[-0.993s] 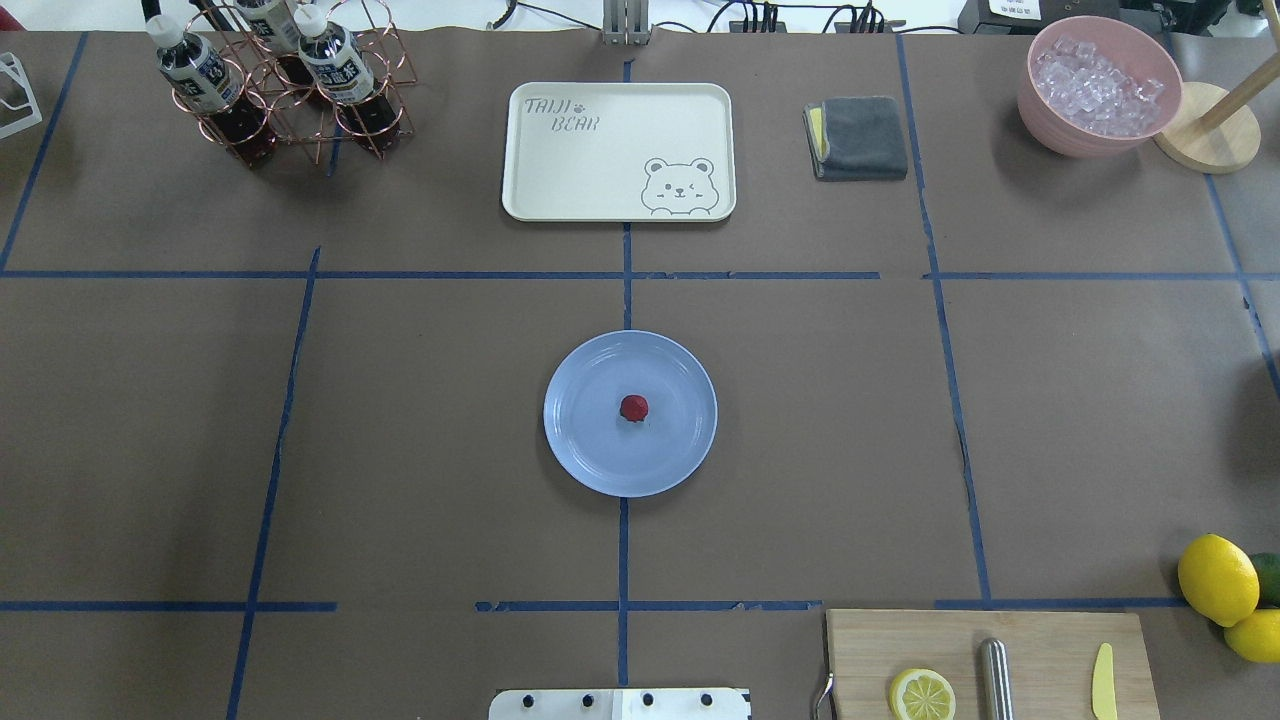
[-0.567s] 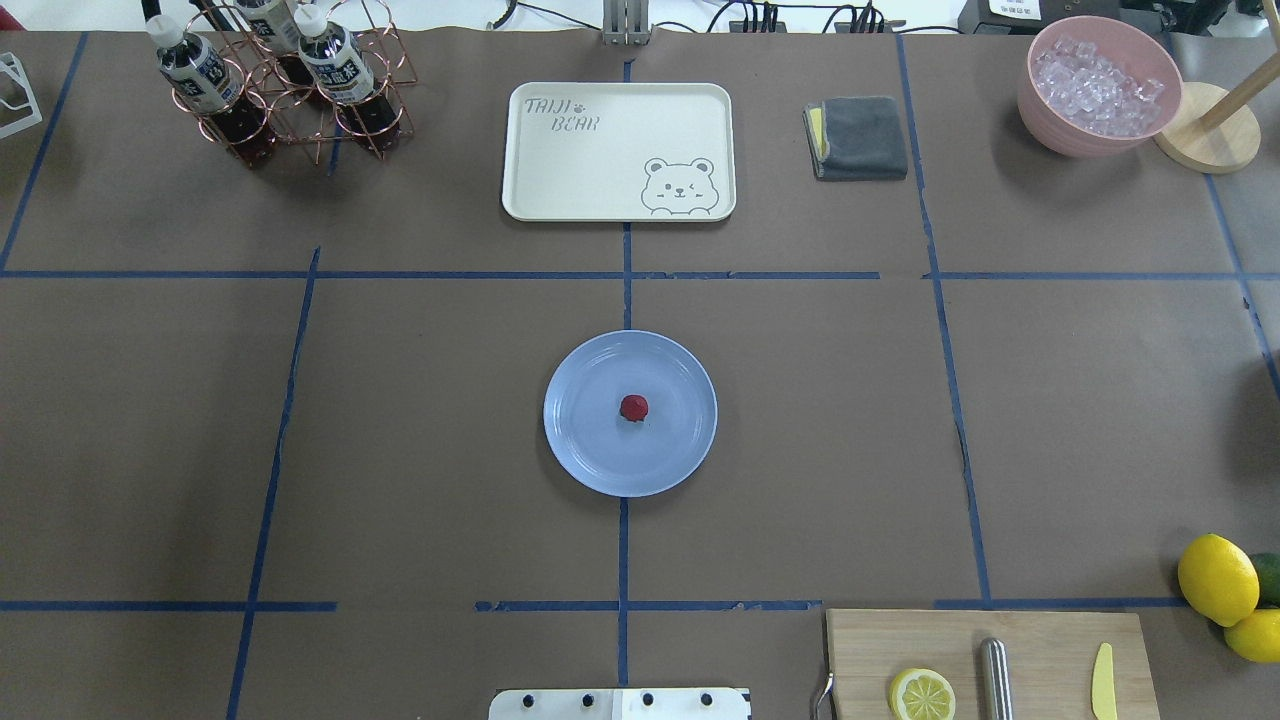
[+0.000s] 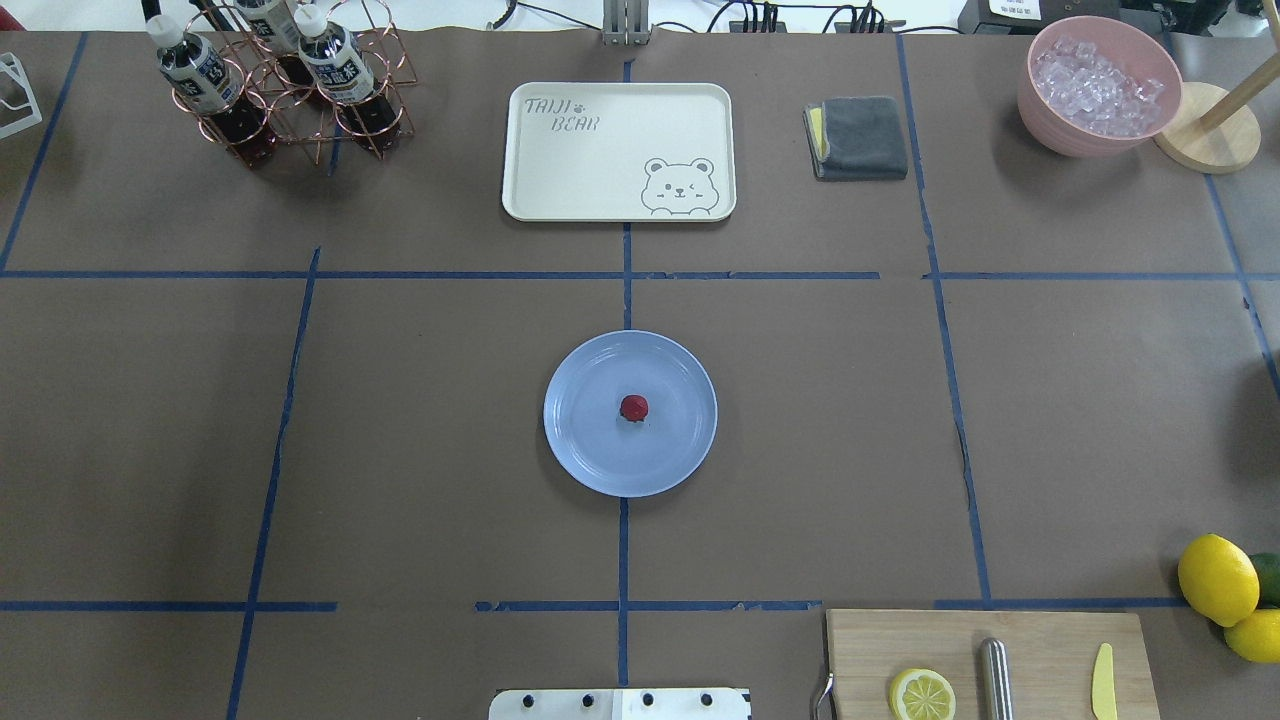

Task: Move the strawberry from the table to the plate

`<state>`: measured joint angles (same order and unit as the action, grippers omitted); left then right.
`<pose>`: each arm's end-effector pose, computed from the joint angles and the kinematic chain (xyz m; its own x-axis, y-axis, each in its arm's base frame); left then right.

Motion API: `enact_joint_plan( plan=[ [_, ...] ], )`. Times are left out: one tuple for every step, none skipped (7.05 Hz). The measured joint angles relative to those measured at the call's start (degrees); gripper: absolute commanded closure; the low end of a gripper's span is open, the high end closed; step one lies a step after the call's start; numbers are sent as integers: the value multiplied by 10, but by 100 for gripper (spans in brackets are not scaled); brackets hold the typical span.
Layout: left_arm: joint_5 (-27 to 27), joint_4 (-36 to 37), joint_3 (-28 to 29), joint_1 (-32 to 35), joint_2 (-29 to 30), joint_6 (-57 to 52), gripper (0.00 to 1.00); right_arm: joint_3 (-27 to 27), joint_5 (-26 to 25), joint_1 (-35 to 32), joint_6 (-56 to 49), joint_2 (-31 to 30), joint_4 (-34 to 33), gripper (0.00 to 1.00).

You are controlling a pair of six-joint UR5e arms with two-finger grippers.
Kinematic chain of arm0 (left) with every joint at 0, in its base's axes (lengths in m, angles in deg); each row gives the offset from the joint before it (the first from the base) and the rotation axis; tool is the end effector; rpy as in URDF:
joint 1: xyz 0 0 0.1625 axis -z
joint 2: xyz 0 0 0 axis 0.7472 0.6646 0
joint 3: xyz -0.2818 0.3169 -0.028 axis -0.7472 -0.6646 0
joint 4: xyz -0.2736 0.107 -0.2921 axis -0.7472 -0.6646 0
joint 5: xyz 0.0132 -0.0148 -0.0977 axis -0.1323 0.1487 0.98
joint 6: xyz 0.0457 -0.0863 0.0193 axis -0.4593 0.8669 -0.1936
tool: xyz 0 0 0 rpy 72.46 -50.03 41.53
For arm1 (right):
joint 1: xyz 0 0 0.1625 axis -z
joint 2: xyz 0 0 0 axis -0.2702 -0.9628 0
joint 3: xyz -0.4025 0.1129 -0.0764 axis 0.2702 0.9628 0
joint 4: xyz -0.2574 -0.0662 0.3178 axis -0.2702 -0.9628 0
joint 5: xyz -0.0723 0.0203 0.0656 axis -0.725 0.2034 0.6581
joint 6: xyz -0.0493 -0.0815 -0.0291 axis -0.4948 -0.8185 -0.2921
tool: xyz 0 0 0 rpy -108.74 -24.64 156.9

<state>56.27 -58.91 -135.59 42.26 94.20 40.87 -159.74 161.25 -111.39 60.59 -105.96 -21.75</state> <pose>-0.0710 -0.5025 0.6361 0.7293 0.2113 -0.6508 -0.0892 0.9724 0.2158 0.1022 -0.4307 0.6688 0.6549 -0.0203 0.7555 0.0360 0.9993 -0.0044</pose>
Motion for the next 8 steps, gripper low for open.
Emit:
enact_joint_plan(
  plan=[
    [0,-1,9,0,7,0,0,0,0,0,0,0,0,0],
    [0,-1,13,0,10,0,0,0,0,0,0,1,0,0],
    [0,-1,14,0,12,-1,0,-1,0,0,1,2,0,0],
    [0,-1,13,0,12,-1,0,-1,-1,0,5,4,0,0],
    [1,0,12,0,12,-1,0,1,-3,0,14,10,1,0],
    [1,1,11,0,12,-1,0,5,-4,0,22,19,1,0],
    [1,1,11,0,12,-1,0,10,-4,1,26,29,1,0],
    [1,1,10,0,12,-1,0,15,-5,1,28,41,1,0]
  ],
)
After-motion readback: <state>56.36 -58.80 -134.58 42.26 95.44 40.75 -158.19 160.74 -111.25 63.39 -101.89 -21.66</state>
